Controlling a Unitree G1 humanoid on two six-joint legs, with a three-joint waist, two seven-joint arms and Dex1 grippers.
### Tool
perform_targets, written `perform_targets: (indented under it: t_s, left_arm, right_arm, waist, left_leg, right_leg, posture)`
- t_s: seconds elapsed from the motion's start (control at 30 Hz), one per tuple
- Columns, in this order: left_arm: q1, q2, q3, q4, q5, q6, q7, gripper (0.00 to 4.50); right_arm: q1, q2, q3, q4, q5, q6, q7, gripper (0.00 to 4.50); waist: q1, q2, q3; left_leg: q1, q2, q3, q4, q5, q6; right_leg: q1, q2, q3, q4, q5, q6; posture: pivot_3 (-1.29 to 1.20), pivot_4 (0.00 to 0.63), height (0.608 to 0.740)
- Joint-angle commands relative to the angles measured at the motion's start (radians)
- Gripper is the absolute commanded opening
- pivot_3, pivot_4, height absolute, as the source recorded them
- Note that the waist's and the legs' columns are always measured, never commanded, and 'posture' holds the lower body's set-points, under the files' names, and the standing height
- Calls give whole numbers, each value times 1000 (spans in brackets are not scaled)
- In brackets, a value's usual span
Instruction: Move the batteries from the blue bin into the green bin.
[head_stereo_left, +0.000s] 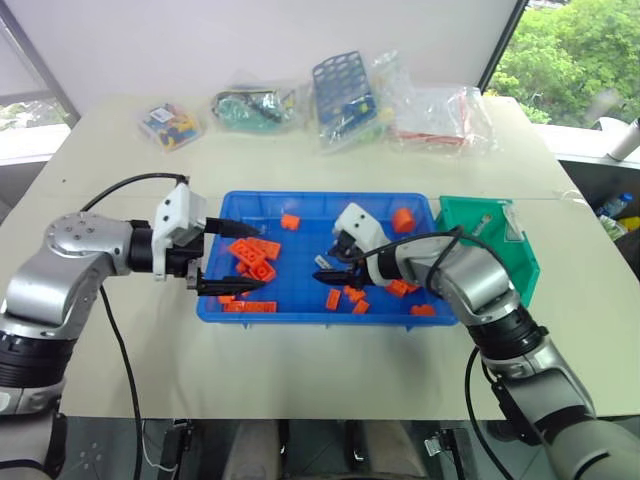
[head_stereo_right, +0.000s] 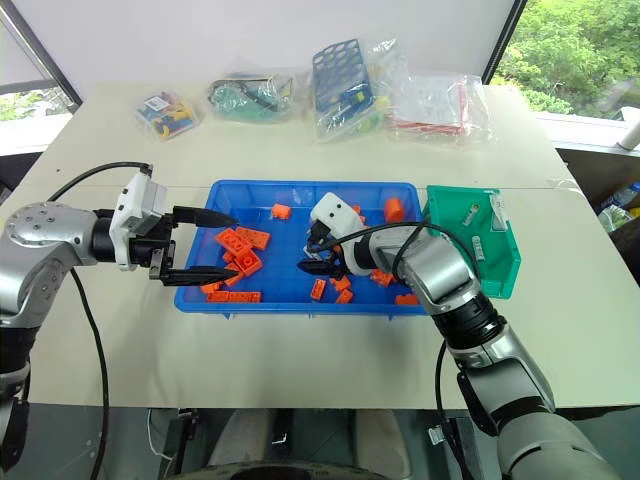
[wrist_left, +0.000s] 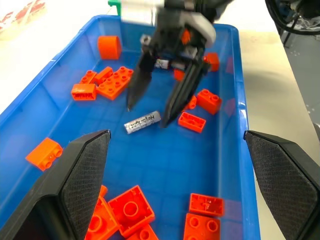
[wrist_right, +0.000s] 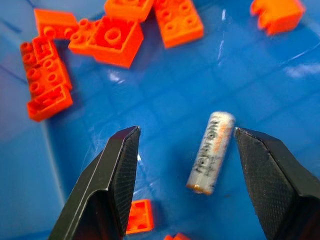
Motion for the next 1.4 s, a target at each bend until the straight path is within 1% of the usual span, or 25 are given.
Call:
perform_targets:
  t_s: [0.03, 0.23, 0.27, 0.33, 0.4, 0.47, 0.5, 0.57, 0.63, 0.7, 0.73, 0.8, 0.87, 0.97, 1.03, 1.13, 1.2, 1.27, 1.33, 1.37, 1.4]
  left_arm:
    - [-11, 18, 25, -17, -2, -6, -5, 4500]
    - [-24, 5, 12, -16, 1, -9, -1, 4500]
    - [-26, 3, 9, -17, 1, -9, -1, 4500]
    - [-30, -1, 6, -20, -1, -8, 0, 4500]
    - [-39, -4, 3, -16, -1, -8, -2, 4500]
    - [-44, -5, 2, -11, 0, -8, -4, 4500]
    - [-45, -6, 0, -9, 1, -10, -4, 4500]
    - [-40, -11, -1, -10, -3, -8, -7, 4500]
    - [-26, -13, -3, -22, -4, -9, -8, 4500]
    - [-15, -17, -2, -31, -5, -10, -6, 4500]
    - [-13, -18, -1, -33, -7, -9, -5, 4500]
    - [-9, -24, -2, -35, -5, -10, 0, 4500]
    - [-6, -29, -4, -37, -2, -12, 2, 4500]
    - [-8, -34, -5, -28, 2, -18, -2, 4500]
    - [-19, -38, -9, -15, 7, -24, -6, 4500]
    - [-44, -47, -22, 5, 16, -30, -15, 4500]
    - [-63, -54, -32, 19, 22, -33, -21, 4500]
    - [-80, -59, -39, 28, 25, -34, -24, 4500]
    - [-89, -63, -43, 34, 27, -34, -27, 4500]
    - [-92, -64, -44, 35, 28, -34, -28, 4500]
    - [-94, -64, -44, 35, 28, -33, -30, 4500]
  right_arm:
    - [-22, 16, -19, 40, -17, -37, -9, 3061]
    - [6, 6, -3, 53, -32, -49, 4, 3061]
    - [14, 6, 0, 50, -33, -50, 3, 2838]
    - [27, 7, 4, 44, -37, -55, 1, 2214]
    - [35, 7, 3, 35, -37, -60, 2, 1294]
    - [37, 14, -9, 28, -30, -57, 1, 179]
    - [36, 16, -25, 13, -14, -40, 5, 99]
    - [29, 9, -71, -38, 33, 11, 18, 107]
    - [5, 0, -176, -81, 98, 90, 13, 107]
    - [-28, -41, -299, -104, 146, 161, 4, 107]
    - [-37, -56, -333, -112, 161, 183, 1, 107]
    - [-60, -163, -436, -112, 193, 225, 29, 107]
    - [-66, -274, -504, -90, 214, 241, 62, 107]
    - [-24, -444, -550, -28, 197, 205, 111, 107]
    - [13, -524, -569, 14, 184, 178, 128, 107]
    - [80, -571, -567, 29, 165, 137, 122, 107]
    - [116, -576, -565, 37, 153, 126, 100, 107]
    - [153, -581, -550, 42, 129, 90, 89, 1153]
    - [175, -585, -536, 41, 110, 54, 86, 1930]
    - [179, -586, -534, 40, 106, 45, 86, 2632]
    - [168, -584, -534, 31, 115, 45, 93, 2956]
  waist:
    - [1, 0, 0]
    - [5, 0, 0]
    - [5, 0, 0]
    - [4, 0, 0]
    - [4, 0, 0]
    - [4, 0, 0]
    - [4, 0, 0]
    - [4, 0, 0]
    - [5, 0, 0]
    - [6, 0, 0]
    - [8, 0, 0]
    - [13, 0, 0]
    - [18, 0, 0]
    - [15, 0, 0]
    - [9, 0, 0]
    - [1, 0, 0]
    - [-2, 0, 0]
    - [1, 0, 0]
    - [4, 0, 0]
    - [4, 0, 0]
    - [4, 0, 0]
  left_leg:
    - [0, 0, 0, 0, 0, 0]
    - [0, 0, 0, 0, 0, 0]
    - [0, 0, 0, 0, 0, 0]
    - [0, 0, 0, 0, 0, 0]
    - [0, 0, 0, 0, 0, 0]
    - [0, 0, 0, 0, 0, 0]
    - [0, 0, 0, 0, 0, 0]
    - [0, 0, 0, 0, 0, 0]
    - [0, 0, 0, 0, 0, 0]
    - [0, 2, 0, 0, 0, 0]
    - [0, 2, 0, 0, 0, 0]
    - [0, 2, 0, 0, 0, 0]
    - [0, 1, -1, 0, 0, 0]
    - [0, 0, 0, -1, 0, 0]
    - [0, -1, 0, -1, 0, 0]
    - [1, -1, 0, -1, 0, 0]
    - [2, -1, 1, -1, 0, 0]
    - [1, -1, 1, -1, 0, 0]
    - [1, -1, 1, -1, 0, 0]
    - [1, -1, 1, -1, 0, 0]
    - [1, -1, 1, -1, 0, 0]
  right_leg:
    - [0, 0, 0, 0, 0, 0]
    - [0, -1, 0, 0, 0, 0]
    - [0, -1, 0, 0, 0, 0]
    - [0, 0, 0, 0, 0, 0]
    - [0, 0, 0, 0, 0, 0]
    - [0, 0, 0, 0, 0, 0]
    - [0, 0, 0, 0, 0, 0]
    - [0, 0, 0, 0, 0, 0]
    - [0, 0, 0, 0, 0, 0]
    - [0, -1, 0, 0, 0, 0]
    - [0, -1, 0, 0, 0, 0]
    - [1, -1, 0, 0, 0, 0]
    - [1, -2, -1, -1, 0, 0]
    - [1, -3, 0, -2, 0, 0]
    - [1, -3, 0, -2, 0, 0]
    - [1, -2, 0, -2, 0, 0]
    - [1, 0, 1, -1, 0, 0]
    - [1, 0, 1, -1, 0, 0]
    - [1, 0, 2, -1, 0, 0]
    - [1, 0, 2, -1, 0, 0]
    - [1, 0, 2, -1, 0, 0]
  posture:
    - [0, 150, 739]
    - [0, 150, 739]
    - [0, 150, 739]
    - [0, 150, 739]
    - [0, 150, 739]
    - [0, 150, 739]
    - [0, 150, 739]
    - [0, 150, 739]
    - [0, 150, 739]
    - [0, 150, 739]
    - [0, 150, 739]
    - [0, 150, 739]
    - [0, 150, 739]
    - [0, 150, 739]
    - [0, 150, 739]
    - [0, 150, 739]
    - [0, 150, 739]
    - [0, 150, 739]
    - [0, 150, 739]
    - [0, 150, 739]
    - [0, 150, 739]
